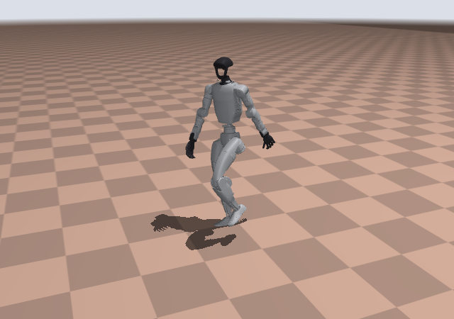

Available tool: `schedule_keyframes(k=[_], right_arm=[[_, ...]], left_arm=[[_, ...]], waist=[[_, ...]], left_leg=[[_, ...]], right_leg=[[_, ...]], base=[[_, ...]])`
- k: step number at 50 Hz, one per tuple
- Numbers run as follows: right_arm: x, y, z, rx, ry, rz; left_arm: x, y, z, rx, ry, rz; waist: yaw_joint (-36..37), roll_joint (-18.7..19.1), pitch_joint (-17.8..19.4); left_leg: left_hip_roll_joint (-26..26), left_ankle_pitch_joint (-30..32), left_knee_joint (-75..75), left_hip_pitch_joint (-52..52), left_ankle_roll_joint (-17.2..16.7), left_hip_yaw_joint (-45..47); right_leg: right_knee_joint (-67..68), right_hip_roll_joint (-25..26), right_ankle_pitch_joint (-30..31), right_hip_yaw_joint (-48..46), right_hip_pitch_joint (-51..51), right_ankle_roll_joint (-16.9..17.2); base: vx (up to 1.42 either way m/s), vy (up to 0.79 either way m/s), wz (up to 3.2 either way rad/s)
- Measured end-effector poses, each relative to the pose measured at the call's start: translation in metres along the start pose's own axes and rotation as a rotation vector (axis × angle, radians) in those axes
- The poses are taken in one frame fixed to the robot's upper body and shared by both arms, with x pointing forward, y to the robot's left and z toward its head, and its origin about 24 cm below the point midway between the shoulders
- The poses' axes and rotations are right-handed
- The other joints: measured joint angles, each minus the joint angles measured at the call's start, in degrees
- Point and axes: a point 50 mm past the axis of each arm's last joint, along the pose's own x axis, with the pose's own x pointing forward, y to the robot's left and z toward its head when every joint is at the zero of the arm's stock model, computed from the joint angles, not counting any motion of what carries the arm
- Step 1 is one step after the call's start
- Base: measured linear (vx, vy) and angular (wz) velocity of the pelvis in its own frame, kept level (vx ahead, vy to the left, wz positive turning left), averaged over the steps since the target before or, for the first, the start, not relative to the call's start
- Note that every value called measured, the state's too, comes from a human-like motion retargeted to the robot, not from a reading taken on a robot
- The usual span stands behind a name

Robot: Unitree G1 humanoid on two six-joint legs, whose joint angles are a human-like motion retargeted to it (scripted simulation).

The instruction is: In place motions

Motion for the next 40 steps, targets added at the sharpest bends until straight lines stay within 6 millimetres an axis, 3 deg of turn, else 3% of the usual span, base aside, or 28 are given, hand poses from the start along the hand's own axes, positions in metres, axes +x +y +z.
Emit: schedule_keyframes(k=[5,10,12,17,20,23,25,27,30,34,40], right_arm=[[0.0,-0.006,0.055,0.045,-0.163,-0.004],[-0.002,-0.015,0.058,0.015,-0.157,-0.034],[-0.002,-0.016,0.048,-0.025,-0.124,-0.039],[-0.003,-0.009,-0.002,-0.067,0.035,-0.037],[-0.009,-0.006,-0.045,-0.067,0.189,-0.03],[-0.02,-0.002,-0.089,-0.084,0.335,-0.025],[-0.029,0.0,-0.117,-0.098,0.426,-0.028],[-0.04,-0.001,-0.142,-0.11,0.504,-0.029],[-0.055,-0.002,-0.17,-0.101,0.598,-0.022],[-0.057,-0.001,-0.174,-0.07,0.601,-0.032],[-0.05,-0.002,-0.161,-0.153,0.536,0.018]], left_arm=[[0.001,-0.007,-0.002,-0.003,-0.043,0.078],[0.0,-0.001,0.007,-0.029,-0.07,0.064],[0.0,0.004,0.014,-0.059,-0.095,0.079],[-0.003,0.018,0.031,-0.171,-0.18,0.178],[-0.007,0.028,0.046,-0.235,-0.238,0.223],[-0.011,0.037,0.06,-0.279,-0.299,0.254],[-0.013,0.043,0.068,-0.292,-0.333,0.275],[-0.015,0.046,0.074,-0.289,-0.353,0.272],[-0.016,0.045,0.079,-0.263,-0.358,0.231],[-0.023,0.059,0.097,-0.228,-0.424,0.212],[-0.03,0.081,0.101,-0.239,-0.427,0.305]], waist=[[3.4,0.3,0.8],[3.5,-0.5,0.3],[2.2,-0.6,-0.6],[-1.4,-0.6,-2.9],[-3.1,0.0,-3.8],[-4.0,1.5,-4.5],[-5.5,3.0,-5.5],[-7.7,5.2,-6.2],[-11.8,7.8,-9.0],[-13.6,7.7,-8.7],[-10.4,5.5,-8.2]], left_leg=[[0.8,-1.8,6.4,-6.8,0.0,-0.4],[0.6,-0.9,1.3,-4.5,0.0,2.9],[-0.8,0.1,-3.6,-1.8,-0.1,3.8],[-6.7,4.6,-20.3,9.1,-3.1,1.6],[-10.2,9.0,-35.3,19.2,-6.8,-1.3],[-10.3,14.7,-53.2,30.3,-9.3,-1.0],[-10.9,7.0,-63.6,36.8,-12.3,-3.7],[-9.1,-0.2,-71.1,41.9,-13.0,-0.2],[-8.1,0.7,-78.2,42.8,-15.2,-2.1],[-8.5,2.7,-80.2,41.7,-16.2,-3.2],[-10.3,3.0,-79.8,42.6,-13.7,-2.3]], right_leg=[[0.2,0.1,0.0,1.0,-0.1,-1.0],[0.2,-1.5,0.1,0.0,-0.4,-0.4],[0.0,-2.1,0.1,-1.0,-0.5,0.2],[-0.5,-2.5,0.0,-3.3,-0.2,1.1],[-0.5,-1.8,0.1,-3.8,0.0,1.5],[-0.4,0.1,0.2,-2.8,0.3,2.0],[-0.4,2.2,0.1,-2.9,0.4,2.1],[-0.9,4.6,0.3,-3.1,1.1,2.3],[-1.3,6.4,0.8,-5.1,0.3,2.7],[-0.9,5.5,2.1,-6.3,-1.2,2.4],[-0.4,3.5,4.2,-4.7,-1.1,1.2]], base=[[-0.03,-0.02,-0.14],[0.0,0.04,0.21],[0.02,0.13,0.6],[0.08,0.09,0.43],[0.07,0.09,0.1],[0.08,0.14,-0.15],[0.11,0.2,0.15],[0.14,0.22,0.28],[0.12,0.24,0.51],[-0.1,0.16,0.18],[0.06,0.17,-0.41]])
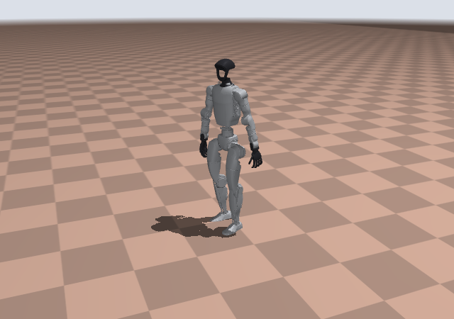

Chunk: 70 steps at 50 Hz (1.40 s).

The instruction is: In place motions

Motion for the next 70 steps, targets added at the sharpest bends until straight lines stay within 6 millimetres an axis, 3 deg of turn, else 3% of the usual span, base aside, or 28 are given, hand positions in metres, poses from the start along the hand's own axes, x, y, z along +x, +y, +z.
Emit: schedule_keyframes(k=[6,10,12,15,17,20,26,30,33,38,45,53,57,59,62,65,68,70], right_arm=[[0.0,-0.003,0.018,-0.156,-0.122,0.026],[0.001,-0.005,0.013,-0.18,-0.159,-0.023],[0.001,-0.005,0.002,-0.149,-0.15,-0.058],[0.001,-0.005,-0.016,-0.071,-0.128,-0.118],[0.0,-0.007,-0.037,-0.01,-0.062,-0.147],[-0.005,-0.009,-0.076,0.06,0.073,-0.159],[-0.026,0.001,-0.16,0.165,0.39,-0.074],[-0.042,0.017,-0.201,0.231,0.535,-0.016],[-0.048,0.025,-0.215,0.285,0.576,-0.011],[-0.045,0.029,-0.209,0.323,0.551,-0.017],[-0.025,0.026,-0.166,0.257,0.396,0.012],[-0.001,0.01,-0.076,0.081,0.074,-0.056],[0.002,0.001,-0.035,0.016,-0.085,-0.167],[0.002,-0.001,-0.021,-0.007,-0.143,-0.189],[0.002,-0.001,-0.015,-0.032,-0.176,-0.182],[0.002,0.002,-0.014,-0.054,-0.172,-0.167],[0.003,0.005,-0.022,-0.068,-0.145,-0.165],[0.003,0.007,-0.034,-0.072,-0.097,-0.161]], left_arm=[[0.001,0.0,0.005,-0.039,0.037,-0.012],[0.001,-0.001,0.018,-0.006,0.035,-0.021],[0.002,-0.001,0.035,-0.008,-0.028,0.003],[0.001,0.002,0.077,-0.061,-0.183,0.041],[-0.002,-0.003,0.109,-0.106,-0.296,0.027],[-0.015,0.0,0.165,-0.135,-0.493,-0.031],[-0.058,0.017,0.266,-0.157,-0.807,-0.057],[-0.084,0.025,0.303,-0.202,-0.939,-0.078],[-0.093,0.034,0.315,-0.192,-0.983,-0.071],[-0.09,0.043,0.312,-0.117,-0.963,-0.015],[-0.062,0.028,0.274,-0.045,-0.821,-0.032],[-0.025,0.015,0.203,0.055,-0.58,-0.021],[-0.013,0.006,0.165,0.094,-0.459,-0.028],[-0.009,0.003,0.147,0.107,-0.4,-0.026],[-0.005,-0.002,0.129,0.128,-0.325,-0.026],[-0.004,-0.004,0.123,0.138,-0.296,-0.02],[-0.004,-0.005,0.124,0.134,-0.3,-0.023],[-0.004,-0.006,0.123,0.126,-0.302,-0.034]], waist=[[0.6,-2.1,0.0],[1.1,-3.1,0.8],[1.9,-2.7,1.3],[3.8,-0.8,1.5],[3.8,1.1,1.6],[1.0,4.3,2.8],[-9.6,7.0,7.3],[-13.8,7.2,8.3],[-15.9,7.2,9.0],[-16.7,7.0,8.5],[-12.1,6.1,5.3],[-3.2,3.7,1.1],[-1.3,0.8,0.7],[-0.8,-0.5,1.0],[0.0,-2.5,2.6],[1.1,-2.6,3.5],[0.9,-2.0,3.9],[0.2,-1.7,4.0]], left_leg=[[-1.7,0.5,-0.3,1.6,2.0,0.1],[-2.4,0.8,0.0,2.9,3.8,-0.4],[-1.0,1.1,0.1,3.4,4.0,0.4],[3.6,1.8,0.3,2.9,2.7,3.9],[6.9,2.1,0.8,2.7,1.9,5.5],[10.0,2.5,1.3,3.2,1.6,6.1],[8.2,1.7,1.5,6.3,5.8,1.4],[8.6,1.8,1.7,6.7,6.4,-0.5],[9.4,1.6,2.1,6.8,6.4,-1.1],[10.2,1.5,2.0,6.5,6.1,-0.6],[10.6,1.7,1.1,5.9,5.0,1.8],[10.4,1.1,1.1,3.4,3.0,6.6],[6.3,0.6,0.9,3.1,3.5,6.7],[3.8,0.5,0.5,3.3,4.1,6.2],[-0.7,-0.1,0.0,5.4,5.5,5.0],[-0.9,-0.3,-0.1,5.6,4.9,4.9],[-0.1,-0.6,-0.3,5.2,3.7,5.3],[0.3,-0.8,-0.4,4.9,3.0,5.3]], right_leg=[[2.5,-1.3,2.7,1.3,0.1,1.7],[7.4,-2.0,5.8,2.7,-0.4,4.8],[10.9,-0.8,10.0,3.4,-1.6,5.7],[18.8,2.8,19.8,4.2,-6.3,5.7],[27.9,3.5,26.8,3.4,-11.1,5.7],[43.9,1.8,29.1,0.4,-18.1,5.7],[71.9,-12.2,26.7,-2.5,-28.5,5.5],[80.2,-12.7,24.6,1.0,-37.6,4.7],[81.5,-12.2,24.1,2.6,-41.1,3.3],[78.0,-10.4,24.7,3.1,-40.2,2.6],[61.5,-4.6,27.7,2.5,-29.7,5.7],[30.0,5.3,29.0,6.7,-14.7,5.7],[15.5,4.5,27.9,10.8,-7.7,5.7],[9.7,2.2,21.7,9.5,-4.3,5.7],[6.3,-2.2,14.0,9.5,-0.6,5.1],[4.0,-2.0,9.2,8.3,0.1,0.9],[3.0,-1.5,5.7,4.3,0.2,-0.8],[3.4,-1.1,4.8,4.5,-0.2,0.0]], base=[[0.06,0.17,-0.19],[0.04,0.18,-0.21],[-0.04,0.09,-0.68],[-0.14,-0.05,-1.1],[-0.15,0.01,-0.8],[-0.08,0.17,-0.13],[0.05,0.41,0.85],[0.05,0.06,0.44],[0.01,0.0,0.16],[0.0,-0.02,-0.06],[0.01,-0.09,-0.39],[0.0,-0.19,-0.67],[0.04,-0.11,-0.07],[0.05,-0.02,0.26],[0.09,0.04,0.37],[-0.01,-0.19,0.0],[-0.02,-0.22,-0.07],[0.01,-0.19,0.01]])
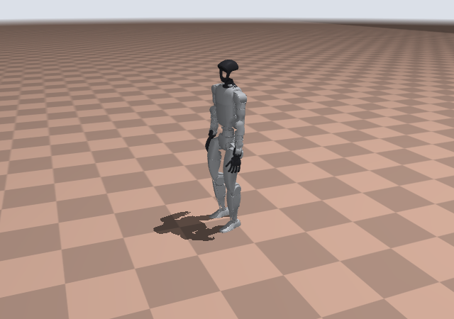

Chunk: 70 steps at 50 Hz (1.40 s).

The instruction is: In place motions

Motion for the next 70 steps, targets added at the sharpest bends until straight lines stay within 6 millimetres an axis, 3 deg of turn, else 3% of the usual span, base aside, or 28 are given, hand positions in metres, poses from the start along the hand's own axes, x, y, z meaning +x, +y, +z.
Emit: schedule_keyframes(k=[5,7,11,14,17,20,23,25,28,32,35,40,43,48,53,55,57,59,63,67,70], right_arm=[[-0.01,0.006,-0.044,0.055,0.197,0.015],[-0.015,0.005,-0.06,0.103,0.274,0.012],[-0.021,0.009,-0.078,0.19,0.361,0.011],[-0.017,0.01,-0.065,0.259,0.353,0.007],[-0.005,0.003,-0.021,0.315,0.232,0.004],[0.003,-0.012,0.035,0.35,0.096,0.005],[0.002,-0.028,0.124,0.389,-0.172,0.01],[-0.011,-0.043,0.181,0.385,-0.36,0.015],[-0.044,-0.07,0.257,0.323,-0.633,-0.008],[-0.084,-0.091,0.314,0.244,-0.864,-0.083],[-0.1,-0.103,0.329,0.205,-0.914,-0.181],[-0.081,-0.104,0.308,0.101,-0.779,-0.235],[-0.054,-0.091,0.27,0.072,-0.642,-0.2],[-0.012,-0.058,0.177,0.042,-0.318,-0.087],[0.003,-0.024,0.062,0.008,0.052,0.007],[0.002,-0.017,0.034,0.007,0.129,0.021],[0.0,-0.01,0.012,0.014,0.187,0.031],[-0.002,-0.005,-0.001,0.015,0.218,0.039],[-0.003,-0.003,-0.009,-0.011,0.208,0.037],[0.0,-0.008,-0.001,-0.018,0.148,-0.001],[0.001,-0.01,0.001,0.008,0.169,-0.06]], left_arm=[[-0.001,-0.003,-0.007,-0.039,-0.022,-0.045],[-0.003,-0.001,-0.018,-0.071,-0.013,-0.035],[-0.012,-0.002,-0.059,-0.155,0.096,0.028],[-0.026,-0.01,-0.101,-0.238,0.229,0.054],[-0.048,-0.024,-0.146,-0.295,0.389,0.033],[-0.07,-0.044,-0.179,-0.306,0.536,-0.022],[-0.092,-0.063,-0.202,-0.285,0.659,-0.092],[-0.104,-0.075,-0.213,-0.238,0.712,-0.158],[-0.114,-0.087,-0.219,-0.122,0.735,-0.253],[-0.111,-0.088,-0.217,-0.03,0.698,-0.307],[-0.104,-0.083,-0.211,-0.009,0.667,-0.309],[-0.091,-0.08,-0.195,-0.077,0.593,-0.302],[-0.084,-0.074,-0.189,-0.122,0.566,-0.26],[-0.075,-0.061,-0.181,-0.2,0.517,-0.184],[-0.065,-0.05,-0.17,-0.228,0.474,-0.126],[-0.061,-0.049,-0.164,-0.229,0.454,-0.122],[-0.056,-0.047,-0.155,-0.243,0.422,-0.11],[-0.051,-0.044,-0.147,-0.254,0.385,-0.097],[-0.045,-0.036,-0.138,-0.238,0.363,-0.082],[-0.038,-0.023,-0.126,-0.226,0.396,-0.067],[-0.033,-0.016,-0.116,-0.222,0.438,-0.045]], waist=[[-1.9,1.7,0.8],[-3.3,2.2,1.4],[-4.5,1.7,2.3],[-3.6,-0.9,3.7],[-1.1,-3.5,4.8],[1.5,-4.8,5.7],[5.5,-3.1,8.2],[7.8,-2.8,9.2],[10.7,-4.3,10.4],[14.6,-6.0,12.2],[16.6,-6.7,12.3],[14.8,-6.0,9.0],[12.7,-5.9,6.8],[8.6,-5.2,3.2],[3.9,-2.6,-0.8],[2.1,-0.5,-2.0],[0.4,1.7,-3.4],[-0.3,3.2,-4.5],[-1.4,4.2,-6.4],[-1.8,3.3,-4.9],[-0.2,2.5,-1.8]], left_leg=[[2.3,-1.1,0.5,-0.6,-1.8,-0.1],[3.0,-2.1,1.5,-0.6,-2.4,0.1],[4.4,-4.5,7.9,-2.4,-1.8,0.9],[6.3,0.0,21.7,-8.2,0.5,3.2],[7.7,9.5,41.6,-20.0,6.4,0.6],[11.5,5.7,60.9,-31.6,10.1,2.6],[20.4,0.3,79.3,-42.7,10.8,1.7],[21.1,-0.5,87.0,-50.1,10.8,1.4],[17.6,1.1,92.2,-59.7,10.6,5.2],[17.0,1.3,93.3,-64.2,8.9,10.3],[16.5,1.5,92.4,-64.4,8.3,12.2],[14.5,1.7,86.9,-60.0,7.7,9.5],[12.5,2.2,79.8,-52.9,8.1,7.2],[8.4,5.3,60.5,-36.3,6.7,4.2],[3.2,12.1,30.9,-17.0,4.1,-0.3],[1.8,8.3,21.0,-11.7,-1.1,-5.1],[3.0,1.5,11.8,-6.4,-3.3,-1.6],[4.2,-1.2,4.4,-3.3,-5.7,3.1],[3.1,-0.1,-1.0,-3.9,-8.0,0.7],[1.5,0.8,-0.9,-4.2,-5.7,-1.5],[0.9,1.3,0.1,-2.7,-3.7,-2.5]], right_leg=[[3.0,1.6,-1.7,1.1,-1.5,3.2],[3.9,2.3,-2.5,1.3,-1.5,4.4],[4.4,2.3,-3.8,2.1,-1.2,5.6],[3.3,0.0,-4.8,3.0,-0.3,5.7],[2.5,-2.3,-6.2,3.0,0.0,5.7],[3.2,-4.0,-6.6,4.1,-0.2,5.7],[2.7,0.3,-7.0,5.6,1.5,1.8],[2.3,0.4,-6.9,7.0,2.0,1.0],[2.3,-2.8,-7.0,8.6,2.0,0.5],[3.0,-5.3,-7.5,9.6,2.2,-0.4],[3.4,-6.5,-7.8,9.7,2.0,-0.5],[2.5,-6.3,-7.9,7.5,1.2,0.4],[1.8,-6.2,-7.9,6.1,1.1,1.2],[0.7,-5.3,-7.8,3.4,1.4,2.7],[-0.6,-2.6,-7.7,1.6,1.9,3.6],[-1.2,-0.4,-7.7,0.7,2.2,3.4],[-1.8,1.8,-7.6,-0.2,2.1,3.2],[-2.1,3.2,-7.3,-0.8,1.6,3.1],[-1.9,3.0,-5.9,-2.3,0.3,3.4],[0.3,1.3,-3.0,-3.9,0.3,4.4],[5.6,0.3,1.2,-3.8,-0.1,5.7]], base=[[0.02,-0.28,0.07],[0.05,-0.24,0.14],[0.04,-0.3,0.11],[-0.07,-0.32,-0.01],[-0.11,-0.28,-0.15],[-0.05,-0.16,-0.26],[-0.04,-0.22,-0.72],[-0.07,-0.02,-0.54],[-0.05,0.14,-0.18],[-0.01,-0.01,-0.21],[0.01,-0.03,0.05],[0.02,0.02,0.46],[0.06,0.05,0.48],[0.07,0.06,0.42],[0.12,0.14,0.45],[0.13,0.27,0.62],[0.07,0.24,0.56],[0.04,0.34,0.43],[0.0,0.3,0.46],[-0.02,0.26,0.26],[-0.05,0.26,-0.49]])
